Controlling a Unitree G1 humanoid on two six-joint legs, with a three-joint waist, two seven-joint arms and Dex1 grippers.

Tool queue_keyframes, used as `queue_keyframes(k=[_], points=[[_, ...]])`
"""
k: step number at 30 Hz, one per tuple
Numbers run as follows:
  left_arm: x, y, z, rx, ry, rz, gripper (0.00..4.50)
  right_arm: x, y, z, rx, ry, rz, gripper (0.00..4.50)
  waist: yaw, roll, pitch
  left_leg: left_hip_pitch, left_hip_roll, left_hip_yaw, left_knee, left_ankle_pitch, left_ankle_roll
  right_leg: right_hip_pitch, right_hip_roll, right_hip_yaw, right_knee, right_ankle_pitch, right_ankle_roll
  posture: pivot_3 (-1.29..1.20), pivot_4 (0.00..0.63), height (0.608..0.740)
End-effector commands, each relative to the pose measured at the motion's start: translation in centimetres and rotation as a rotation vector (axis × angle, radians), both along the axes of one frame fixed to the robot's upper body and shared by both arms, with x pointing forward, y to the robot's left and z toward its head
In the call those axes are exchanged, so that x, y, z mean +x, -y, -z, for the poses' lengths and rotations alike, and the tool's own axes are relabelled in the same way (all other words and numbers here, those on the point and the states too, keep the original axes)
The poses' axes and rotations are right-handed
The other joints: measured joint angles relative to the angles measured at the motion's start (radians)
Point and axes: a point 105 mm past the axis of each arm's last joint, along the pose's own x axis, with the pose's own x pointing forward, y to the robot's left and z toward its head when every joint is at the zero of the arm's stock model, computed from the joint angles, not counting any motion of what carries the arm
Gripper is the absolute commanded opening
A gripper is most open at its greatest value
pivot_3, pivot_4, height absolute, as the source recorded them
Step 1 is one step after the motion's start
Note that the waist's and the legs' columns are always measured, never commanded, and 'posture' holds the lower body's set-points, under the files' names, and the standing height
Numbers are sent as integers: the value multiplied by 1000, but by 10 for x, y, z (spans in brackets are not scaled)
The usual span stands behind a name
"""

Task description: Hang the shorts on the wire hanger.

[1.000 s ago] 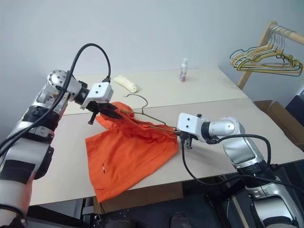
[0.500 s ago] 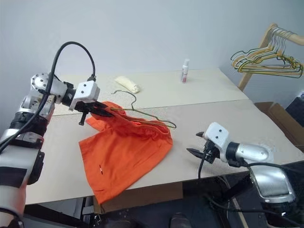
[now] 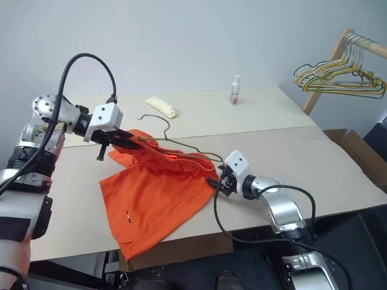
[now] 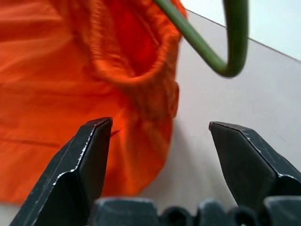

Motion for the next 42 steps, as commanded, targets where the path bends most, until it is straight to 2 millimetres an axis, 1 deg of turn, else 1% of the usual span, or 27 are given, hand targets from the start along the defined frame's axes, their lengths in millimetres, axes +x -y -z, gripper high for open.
queue_keyframes(k=[1,4,10,14,16,19,22,27,31,36,42], points=[[-1,-1,-15,-29,48,-11,0,4,1,-13,35,35,-24,3033,-1,0,0,0,0,0,0,0,0,0,0,0,0,0,0,48,0,740],[-3,-6,-13,-25,36,-16,0,6,0,-11,35,22,-16,2033,-3,0,0,0,0,0,0,0,0,0,0,0,1,0,0,51,0,740],[-5,-14,-10,-11,26,-18,0,10,0,-13,92,-10,2,41,-6,0,0,1,0,0,0,0,0,0,0,0,3,0,0,54,0,740],[-15,-19,-9,-17,22,19,0,3,6,-17,145,-54,-47,41,-6,0,0,1,0,0,0,0,0,-1,0,1,3,0,0,53,0,740],[-16,-20,-11,-25,23,25,0,-1,9,-17,142,-81,-67,41,-4,0,0,1,0,0,0,0,0,-1,0,1,3,0,0,51,0,740],[-17,-23,-12,0,36,31,0,-1,17,-15,115,-93,-49,41,2,0,0,1,0,0,0,0,1,0,0,0,3,0,0,50,0,740],[-15,-27,-10,37,57,27,0,1,26,-15,82,-82,-39,41,2,0,0,1,0,0,0,0,1,0,0,0,3,0,0,51,0,740],[-12,-29,-9,37,50,10,0,5,35,-16,66,-85,-10,41,-2,0,0,1,0,0,0,0,1,0,0,0,3,0,0,45,0,740],[-6,-35,-4,88,86,-19,0,4,42,-18,55,-88,-4,41,-2,0,0,1,0,0,0,0,1,0,0,0,3,0,0,43,0,740],[-2,-37,-8,76,111,-29,0,3,59,-17,25,-105,20,41,-1,0,0,1,0,0,0,0,1,0,0,0,3,0,0,37,0,740],[-1,-42,-6,99,117,-36,0,4,71,-19,-3,-114,37,41,-2,0,0,1,0,0,0,0,1,0,0,0,3,0,0,34,0,740]])
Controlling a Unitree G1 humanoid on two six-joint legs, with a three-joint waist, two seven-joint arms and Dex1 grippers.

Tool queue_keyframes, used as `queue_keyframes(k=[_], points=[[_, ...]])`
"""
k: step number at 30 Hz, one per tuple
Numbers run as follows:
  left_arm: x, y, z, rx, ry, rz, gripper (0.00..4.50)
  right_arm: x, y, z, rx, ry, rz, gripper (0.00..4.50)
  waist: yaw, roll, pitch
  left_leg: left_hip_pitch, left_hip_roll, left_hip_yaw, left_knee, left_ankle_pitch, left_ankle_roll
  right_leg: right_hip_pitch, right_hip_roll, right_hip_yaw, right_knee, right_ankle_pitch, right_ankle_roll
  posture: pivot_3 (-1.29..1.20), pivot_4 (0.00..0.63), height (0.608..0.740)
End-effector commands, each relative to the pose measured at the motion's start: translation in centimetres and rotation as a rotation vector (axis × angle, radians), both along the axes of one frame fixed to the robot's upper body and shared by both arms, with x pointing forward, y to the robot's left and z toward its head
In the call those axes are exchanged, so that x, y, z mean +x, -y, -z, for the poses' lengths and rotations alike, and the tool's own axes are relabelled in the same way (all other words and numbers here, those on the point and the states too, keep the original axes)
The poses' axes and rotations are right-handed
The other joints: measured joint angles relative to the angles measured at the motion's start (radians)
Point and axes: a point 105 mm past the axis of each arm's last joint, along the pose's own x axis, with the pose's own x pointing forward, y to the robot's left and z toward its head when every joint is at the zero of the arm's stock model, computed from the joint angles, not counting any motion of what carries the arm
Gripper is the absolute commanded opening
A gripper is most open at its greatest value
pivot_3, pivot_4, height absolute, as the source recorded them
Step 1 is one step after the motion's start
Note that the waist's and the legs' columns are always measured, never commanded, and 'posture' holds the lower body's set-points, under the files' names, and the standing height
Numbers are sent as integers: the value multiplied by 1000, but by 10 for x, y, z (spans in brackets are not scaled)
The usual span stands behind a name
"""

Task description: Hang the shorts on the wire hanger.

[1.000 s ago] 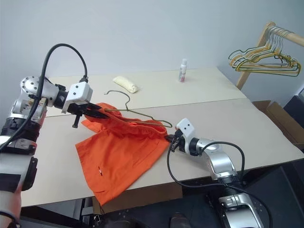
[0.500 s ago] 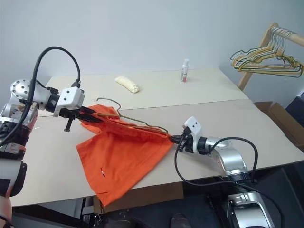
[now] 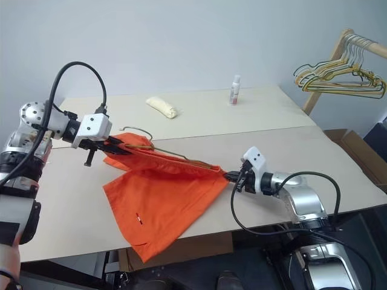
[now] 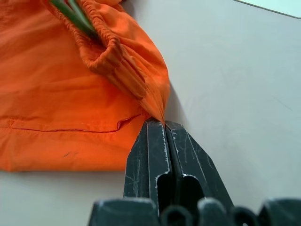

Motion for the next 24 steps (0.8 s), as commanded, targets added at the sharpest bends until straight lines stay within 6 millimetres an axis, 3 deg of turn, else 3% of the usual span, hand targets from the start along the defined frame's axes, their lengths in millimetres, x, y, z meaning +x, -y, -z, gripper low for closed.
queue_keyframes(k=[1,6,12,16,21,24], points=[[3,-14,-20,2,72,-43,0,8,30,-13,-31,24,89,41,0,0,0,0,0,0,0,0,0,0,0,0,0,0,0,33,0,740],[10,-13,-16,42,112,-75,0,6,25,-27,-77,106,32,41,0,0,0,0,0,0,0,0,0,0,0,0,0,0,0,40,0,740],[23,6,-12,68,203,-86,0,4,-1,-79,-245,365,-105,41,3,0,0,0,0,0,0,0,0,0,0,0,0,0,0,30,0,740],[39,24,-27,28,320,-129,0,2,-15,-119,-379,538,-185,41,5,0,0,-1,0,0,0,0,0,-1,0,0,0,0,0,23,0,740],[41,40,-38,-14,364,-96,0,5,-25,-153,-446,676,-203,41,5,0,0,-2,0,0,0,0,0,-2,0,-1,-1,0,0,7,0,740],[40,48,-44,-70,375,-78,0,3,-29,-160,-500,733,-240,41,3,0,0,-2,0,0,0,0,0,-2,-1,-1,-1,0,0,4,0,740]])
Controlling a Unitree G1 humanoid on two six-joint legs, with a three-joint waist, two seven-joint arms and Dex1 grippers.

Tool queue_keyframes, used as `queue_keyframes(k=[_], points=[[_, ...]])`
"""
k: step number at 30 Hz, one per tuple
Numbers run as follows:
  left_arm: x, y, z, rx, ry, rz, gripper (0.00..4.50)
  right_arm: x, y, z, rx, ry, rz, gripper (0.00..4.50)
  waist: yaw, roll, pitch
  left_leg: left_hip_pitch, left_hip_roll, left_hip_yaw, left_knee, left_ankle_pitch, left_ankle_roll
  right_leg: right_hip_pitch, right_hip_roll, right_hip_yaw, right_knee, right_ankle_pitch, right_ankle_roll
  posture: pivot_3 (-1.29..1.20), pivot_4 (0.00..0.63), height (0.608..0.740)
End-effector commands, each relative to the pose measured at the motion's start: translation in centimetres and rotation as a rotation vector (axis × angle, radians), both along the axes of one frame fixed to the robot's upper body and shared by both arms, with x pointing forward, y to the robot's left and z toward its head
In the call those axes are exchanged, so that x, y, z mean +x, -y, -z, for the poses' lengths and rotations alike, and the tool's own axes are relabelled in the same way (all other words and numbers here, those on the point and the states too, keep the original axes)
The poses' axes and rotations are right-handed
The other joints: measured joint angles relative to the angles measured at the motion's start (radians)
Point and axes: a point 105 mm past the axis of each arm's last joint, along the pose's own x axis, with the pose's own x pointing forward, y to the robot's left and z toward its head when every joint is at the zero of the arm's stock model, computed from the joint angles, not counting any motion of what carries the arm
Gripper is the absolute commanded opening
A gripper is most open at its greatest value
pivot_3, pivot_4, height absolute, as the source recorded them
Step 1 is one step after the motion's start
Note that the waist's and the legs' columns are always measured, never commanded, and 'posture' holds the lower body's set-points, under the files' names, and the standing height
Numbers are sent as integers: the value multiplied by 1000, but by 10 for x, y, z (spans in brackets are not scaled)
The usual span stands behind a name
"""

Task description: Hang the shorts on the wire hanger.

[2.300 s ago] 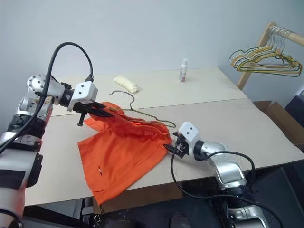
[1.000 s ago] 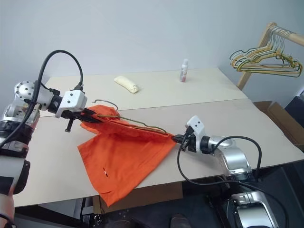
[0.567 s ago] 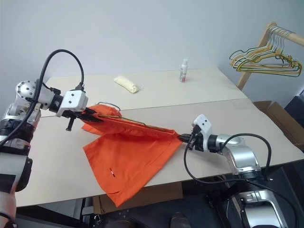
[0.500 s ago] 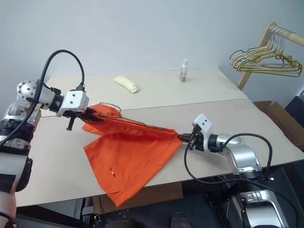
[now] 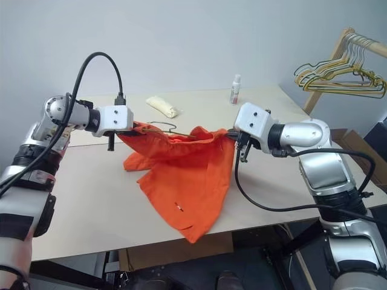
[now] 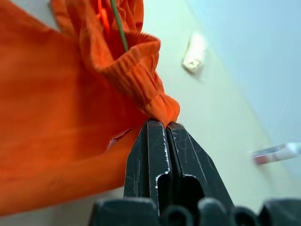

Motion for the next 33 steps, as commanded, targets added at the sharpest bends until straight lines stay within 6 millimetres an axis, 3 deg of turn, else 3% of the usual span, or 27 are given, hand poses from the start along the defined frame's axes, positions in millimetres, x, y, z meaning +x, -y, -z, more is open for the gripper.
queue_keyframes(k=[1,10,15,20,30,33], points=[[0,11,-29,-75,83,35,0,-5,-8,-20,-79,127,-53,41,-1,0,0,0,0,0,0,0,0,0,0,0,0,0,0,4,0,740],[-6,11,-23,-122,45,49,0,3,-7,-4,-115,101,-14,41,-4,0,0,0,0,0,0,0,0,0,0,0,0,0,0,9,0,740],[-7,9,-16,-140,12,33,0,3,2,11,-193,94,7,1335,-3,0,0,0,0,0,0,0,0,0,0,0,0,0,0,8,0,740],[-8,9,-15,-149,0,34,0,-3,2,20,-274,155,-60,1335,-3,0,0,0,0,0,0,0,0,0,0,0,0,0,0,6,0,740],[-7,10,-12,-136,-22,29,0,-5,-8,21,-229,209,-133,1335,-5,0,0,0,0,0,0,0,-1,0,0,0,0,0,0,6,0,740],[-7,10,-11,-143,-24,25,0,-3,-6,19,-188,189,-110,1946,-5,0,0,0,0,0,0,0,-1,0,0,0,0,0,0,6,0,740]])
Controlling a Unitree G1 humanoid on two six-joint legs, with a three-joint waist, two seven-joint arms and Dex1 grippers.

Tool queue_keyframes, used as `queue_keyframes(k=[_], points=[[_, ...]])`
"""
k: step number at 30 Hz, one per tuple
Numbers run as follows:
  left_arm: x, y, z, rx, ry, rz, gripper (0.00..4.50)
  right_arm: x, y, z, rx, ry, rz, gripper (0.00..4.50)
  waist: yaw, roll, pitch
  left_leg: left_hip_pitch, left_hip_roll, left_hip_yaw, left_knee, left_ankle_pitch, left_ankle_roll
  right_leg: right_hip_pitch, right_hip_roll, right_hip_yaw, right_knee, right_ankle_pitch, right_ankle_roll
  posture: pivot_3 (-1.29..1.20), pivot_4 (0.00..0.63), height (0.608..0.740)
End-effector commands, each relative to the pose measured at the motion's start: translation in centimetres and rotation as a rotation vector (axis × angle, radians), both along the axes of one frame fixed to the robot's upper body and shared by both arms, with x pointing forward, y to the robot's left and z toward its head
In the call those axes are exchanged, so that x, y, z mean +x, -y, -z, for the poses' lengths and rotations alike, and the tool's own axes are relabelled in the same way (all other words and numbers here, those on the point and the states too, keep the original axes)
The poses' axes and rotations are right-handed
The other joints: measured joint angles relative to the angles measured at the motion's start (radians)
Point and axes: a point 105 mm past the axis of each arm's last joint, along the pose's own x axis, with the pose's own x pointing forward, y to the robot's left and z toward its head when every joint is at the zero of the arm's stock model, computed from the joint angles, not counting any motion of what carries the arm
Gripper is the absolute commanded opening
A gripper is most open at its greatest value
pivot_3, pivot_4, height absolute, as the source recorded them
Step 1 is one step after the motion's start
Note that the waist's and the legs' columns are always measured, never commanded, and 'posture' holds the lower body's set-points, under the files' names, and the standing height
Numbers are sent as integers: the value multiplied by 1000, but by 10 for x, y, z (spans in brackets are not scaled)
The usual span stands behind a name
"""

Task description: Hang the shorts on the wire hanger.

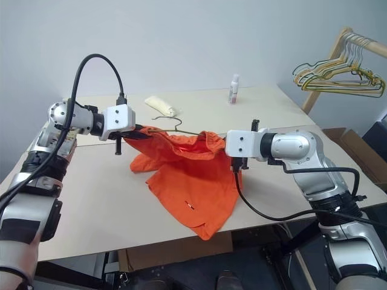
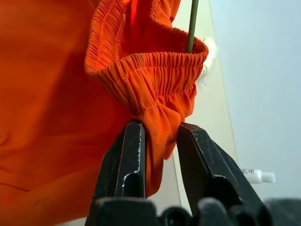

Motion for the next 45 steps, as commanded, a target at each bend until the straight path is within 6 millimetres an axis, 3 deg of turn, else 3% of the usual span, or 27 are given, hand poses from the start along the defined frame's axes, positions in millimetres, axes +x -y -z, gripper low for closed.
queue_keyframes(k=[1,5,10,14,20,26,32,35,42,44,45], points=[[1,3,-17,-40,46,5,0,0,3,-13,64,25,7,2278,0,0,0,0,0,0,0,0,0,0,0,0,0,0,0,11,0,740],[-3,4,-21,-71,29,32,0,2,5,-10,65,11,14,3684,0,0,0,0,0,0,0,0,0,0,0,0,0,0,0,6,0,740],[-11,8,-19,-78,-2,89,0,1,3,-4,82,-31,-14,3684,0,0,0,0,0,0,0,0,0,0,0,0,0,0,0,6,0,740],[-18,9,-15,-58,-20,135,0,7,0,-14,168,-51,-1,3684,-3,0,0,0,0,0,0,0,0,0,0,0,0,0,0,6,0,740],[-22,11,-13,-24,7,167,0,-12,-5,-31,340,-257,-114,3684,0,0,0,0,0,0,0,0,0,0,0,0,0,0,0,6,0,740],[-29,21,-18,-93,10,239,0,-13,-3,-29,371,-417,-93,3684,0,0,0,1,0,0,0,0,0,1,0,0,0,0,0,-1,0,740],[-34,24,-21,-121,-1,270,0,-11,-11,-24,381,-460,-74,3684,0,0,0,0,0,0,0,0,0,0,0,0,0,0,0,-1,0,740],[-31,20,-16,-79,18,251,0,-13,-13,-25,392,-472,-75,3085,0,0,0,0,0,0,0,0,0,0,0,0,1,0,0,-5,0,740],[-29,19,-13,-74,11,239,0,-14,-11,-19,373,-480,-52,620,0,0,0,0,0,0,0,0,0,0,0,0,1,0,0,-9,0,740],[-26,18,-12,-99,2,219,0,-16,-10,-16,358,-476,-52,138,0,0,0,0,0,0,0,0,0,0,0,0,1,0,0,-11,0,740],[-25,18,-12,-115,-7,215,0,-16,-10,-15,359,-480,-50,128,0,0,0,0,0,0,0,0,0,0,0,0,1,0,0,-11,0,740]])
